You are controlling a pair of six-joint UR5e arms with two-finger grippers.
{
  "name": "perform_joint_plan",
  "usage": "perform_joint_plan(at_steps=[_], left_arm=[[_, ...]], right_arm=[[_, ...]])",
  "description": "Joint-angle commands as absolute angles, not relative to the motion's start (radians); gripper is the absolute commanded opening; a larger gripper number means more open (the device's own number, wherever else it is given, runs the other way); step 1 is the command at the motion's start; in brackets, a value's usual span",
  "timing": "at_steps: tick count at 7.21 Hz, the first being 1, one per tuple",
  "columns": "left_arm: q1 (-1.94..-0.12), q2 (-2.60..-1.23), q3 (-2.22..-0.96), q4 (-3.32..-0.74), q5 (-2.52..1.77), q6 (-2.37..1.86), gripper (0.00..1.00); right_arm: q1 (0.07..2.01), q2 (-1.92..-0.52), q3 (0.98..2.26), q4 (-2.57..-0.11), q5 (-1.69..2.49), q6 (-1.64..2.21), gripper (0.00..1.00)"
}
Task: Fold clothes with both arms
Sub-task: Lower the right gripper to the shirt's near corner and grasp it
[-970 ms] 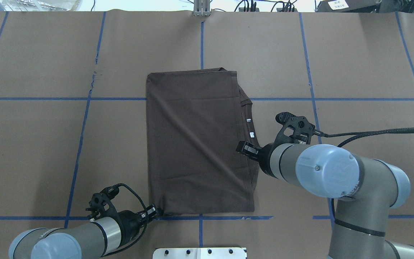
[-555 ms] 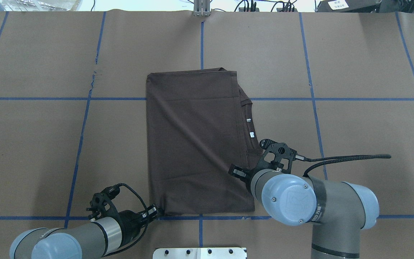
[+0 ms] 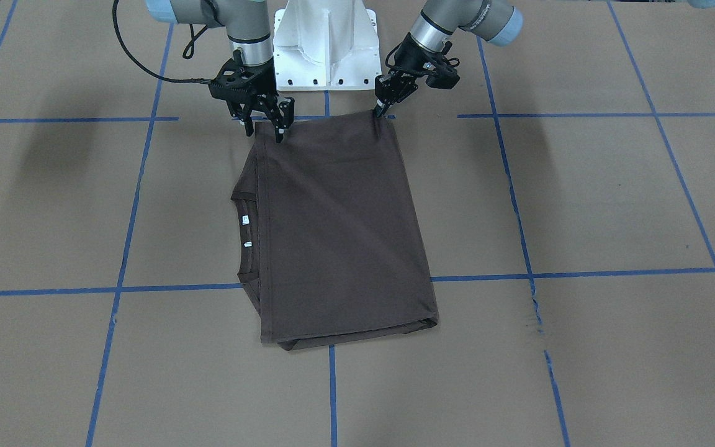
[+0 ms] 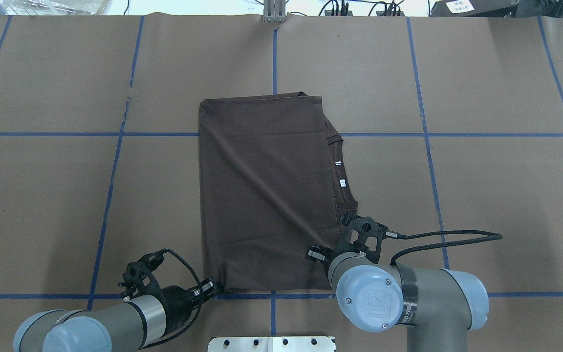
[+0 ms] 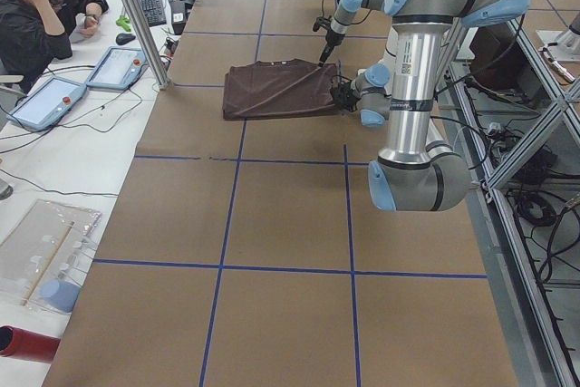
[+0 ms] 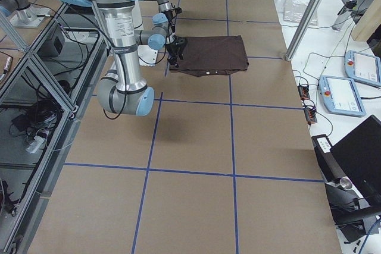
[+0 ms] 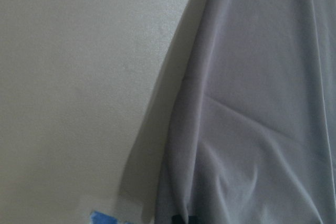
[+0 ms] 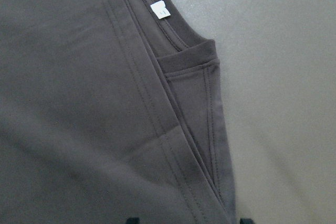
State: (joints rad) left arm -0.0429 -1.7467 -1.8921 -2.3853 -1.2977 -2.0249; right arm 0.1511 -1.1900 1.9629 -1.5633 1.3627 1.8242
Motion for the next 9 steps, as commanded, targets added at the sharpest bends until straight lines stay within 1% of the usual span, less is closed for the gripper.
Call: perform_joint_plan(at_steps=[1,8,9], left_arm=[[-0.043,-1.749,-1.891,-2.385,-1.298,-2.025,0.00],[-0.043,-1.747,-1.893,-2.385,-1.298,-2.025,0.00],[-0.043,-1.749,-1.891,-2.385,-1.299,-2.025,0.00]], right_arm=[[0.137,-1.189,1.938,-1.563,1.356,1.822,0.70],[0.127,-1.189,1.913,-1.563,1.356,1.822,0.70],[0.127,-1.189,1.913,-1.563,1.356,1.822,0.68]])
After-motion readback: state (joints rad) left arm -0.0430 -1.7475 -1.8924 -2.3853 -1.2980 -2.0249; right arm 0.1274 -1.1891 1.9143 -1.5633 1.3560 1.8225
